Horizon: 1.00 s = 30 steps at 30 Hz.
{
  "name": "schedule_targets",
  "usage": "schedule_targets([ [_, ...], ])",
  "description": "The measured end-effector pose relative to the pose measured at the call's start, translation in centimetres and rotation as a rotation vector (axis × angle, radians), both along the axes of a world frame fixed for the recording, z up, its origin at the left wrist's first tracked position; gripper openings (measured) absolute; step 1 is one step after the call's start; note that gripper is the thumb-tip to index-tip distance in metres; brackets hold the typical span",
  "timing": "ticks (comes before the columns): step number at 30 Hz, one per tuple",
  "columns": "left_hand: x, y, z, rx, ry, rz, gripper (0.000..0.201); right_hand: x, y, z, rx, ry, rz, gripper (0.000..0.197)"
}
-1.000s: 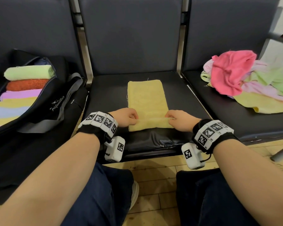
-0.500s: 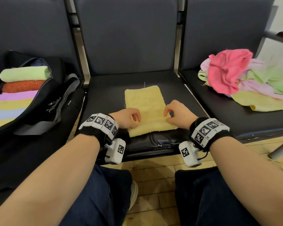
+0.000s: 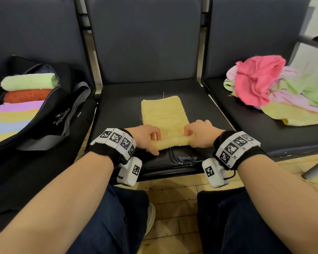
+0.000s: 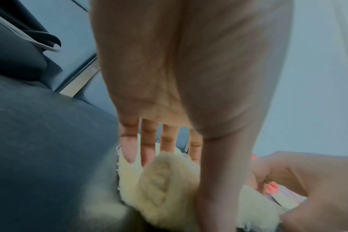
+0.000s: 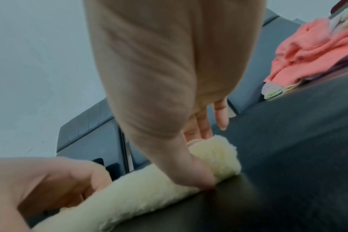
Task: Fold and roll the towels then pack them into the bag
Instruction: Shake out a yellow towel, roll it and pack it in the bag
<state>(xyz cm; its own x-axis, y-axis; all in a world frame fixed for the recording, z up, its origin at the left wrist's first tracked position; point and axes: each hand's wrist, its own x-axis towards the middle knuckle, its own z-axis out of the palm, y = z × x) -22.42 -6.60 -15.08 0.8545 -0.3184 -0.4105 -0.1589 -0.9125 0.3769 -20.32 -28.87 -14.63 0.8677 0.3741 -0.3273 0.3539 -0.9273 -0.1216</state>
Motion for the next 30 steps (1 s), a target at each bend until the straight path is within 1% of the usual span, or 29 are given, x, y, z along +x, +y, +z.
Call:
schedule_targets([
  [2, 0.0, -0.2, 0.0, -0.003, -0.058, 0.003, 0.033, 0.1, -0.1, 0.1, 0.072, -0.002, 0.004, 0.018],
  [4, 0.0, -0.2, 0.2, -0.037, -0.068, 0.026, 0.018, 0.1, -0.5, 0.1, 0.178, 0.022, -0.017, 0.015],
  [6, 0.0, -0.2, 0.3, -0.059, -0.061, 0.048, 0.011, 0.3, -0.8, -0.1, 0.208, 0.028, -0.029, 0.022],
  [9, 0.2, -0.2, 0.3, -0.086, -0.061, 0.112, 0.019, 0.3, -0.7, -0.3, 0.248, 0.035, -0.023, 0.027],
  [11, 0.4, -0.1, 0.3, -0.143, -0.015, 0.17, 0.021, 0.4, -0.7, -0.5, 0.282, 0.046, -0.013, 0.029],
  [13, 0.5, -0.1, 0.5, -0.166, 0.038, 0.188, 0.022, 0.6, -0.8, -0.7, 0.299, 0.065, -0.031, 0.033],
  [16, 0.7, -0.2, 0.6, -0.201, 0.095, 0.241, 0.029, 0.8, -0.6, -0.8, 0.321, 0.099, -0.052, 0.036],
  [20, 0.6, -0.9, 0.9, -0.14, 0.125, 0.251, 0.044, 0.7, -0.2, -0.5, 0.335, 0.147, -0.08, 0.037],
  [22, 0.5, -1.3, 1.0, -0.07, 0.137, 0.222, 0.045, 0.7, 0.0, -0.7, 0.348, 0.152, -0.094, 0.034],
  [24, 0.5, -1.3, 0.9, -0.004, 0.113, 0.179, 0.041, 0.8, 0.0, -1.0, 0.38, 0.127, -0.127, 0.03],
  [25, 0.5, -1.1, 0.8, -0.01, 0.083, 0.172, 0.036, 0.9, -0.1, -1.1, 0.39, 0.089, -0.132, 0.028],
  [28, 0.6, 0.1, 0.1, -0.081, -0.043, 0.17, 0.02, 1.2, -0.3, -1.4, 0.419, -0.107, -0.071, 0.019],
  [29, 0.6, 0.4, 0.0, -0.11, -0.092, 0.163, 0.018, 1.2, -0.3, -1.3, 0.452, -0.142, -0.045, 0.013],
  [30, 0.6, 0.4, 0.0, -0.146, -0.127, 0.151, 0.019, 1.0, -0.2, -1.2, 0.481, -0.151, -0.022, 0.011],
])
